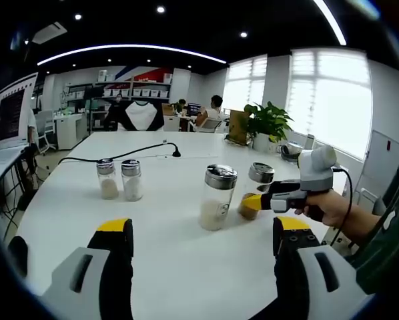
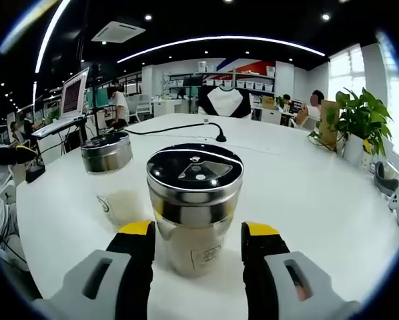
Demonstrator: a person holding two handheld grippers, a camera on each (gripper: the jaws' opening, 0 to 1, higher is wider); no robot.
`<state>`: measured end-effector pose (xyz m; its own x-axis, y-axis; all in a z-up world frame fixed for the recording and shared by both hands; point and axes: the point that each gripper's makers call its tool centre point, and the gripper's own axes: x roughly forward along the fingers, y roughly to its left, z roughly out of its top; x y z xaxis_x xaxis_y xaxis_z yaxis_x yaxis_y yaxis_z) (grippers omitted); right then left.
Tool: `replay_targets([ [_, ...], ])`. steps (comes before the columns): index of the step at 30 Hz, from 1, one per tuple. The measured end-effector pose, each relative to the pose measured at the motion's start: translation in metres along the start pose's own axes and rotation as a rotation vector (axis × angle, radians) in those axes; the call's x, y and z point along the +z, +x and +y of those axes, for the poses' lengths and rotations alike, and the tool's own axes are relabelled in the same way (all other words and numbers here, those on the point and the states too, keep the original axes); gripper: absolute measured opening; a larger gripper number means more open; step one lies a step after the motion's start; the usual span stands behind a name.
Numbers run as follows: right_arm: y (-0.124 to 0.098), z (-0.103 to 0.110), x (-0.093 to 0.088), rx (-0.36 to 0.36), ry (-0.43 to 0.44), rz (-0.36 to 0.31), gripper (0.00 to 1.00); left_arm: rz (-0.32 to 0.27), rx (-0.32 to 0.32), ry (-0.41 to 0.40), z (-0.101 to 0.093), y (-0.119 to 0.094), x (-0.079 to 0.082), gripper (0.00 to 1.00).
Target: Rotate the seasoning bottle until the label or dispensing opening points toward the visible target arrow and the bottle remains upright within the marked orientation range
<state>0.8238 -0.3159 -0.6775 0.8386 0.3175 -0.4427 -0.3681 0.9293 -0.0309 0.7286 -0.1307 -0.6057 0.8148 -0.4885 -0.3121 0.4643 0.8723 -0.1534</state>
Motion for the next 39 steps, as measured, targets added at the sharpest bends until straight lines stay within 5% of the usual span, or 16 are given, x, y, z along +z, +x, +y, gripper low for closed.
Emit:
replay_targets([
  [9, -0.001, -0.001, 0.009, 0.074, -0.057, -0.031, 0.62, 0.002, 0.002, -0.002, 0.0, -0.001, 0.0, 0.91],
  [19, -0.002, 0.012, 0.018, 0.305, -0.137, -0.046, 0.65, 0.002, 0.014, -0.002, 0.003, -0.003, 0.0, 0.91],
  [30, -0.006, 0.017, 0.031, 0.427, -0.211, -0.095, 0.64, 0.003, 0.015, -0.003, 0.004, -0.003, 0.001, 0.91],
  [34, -0.005, 0.025, 0.022, 0.512, -0.19, -0.053, 0.64, 0.001, 0.011, -0.004, 0.004, -0.003, 0.002, 0.91],
  [39, 0.0, 0.022, 0.016, 0.523, -0.182, -0.031, 0.61, -0.001, 0.011, -0.002, 0.004, -0.003, 0.003, 0.91],
])
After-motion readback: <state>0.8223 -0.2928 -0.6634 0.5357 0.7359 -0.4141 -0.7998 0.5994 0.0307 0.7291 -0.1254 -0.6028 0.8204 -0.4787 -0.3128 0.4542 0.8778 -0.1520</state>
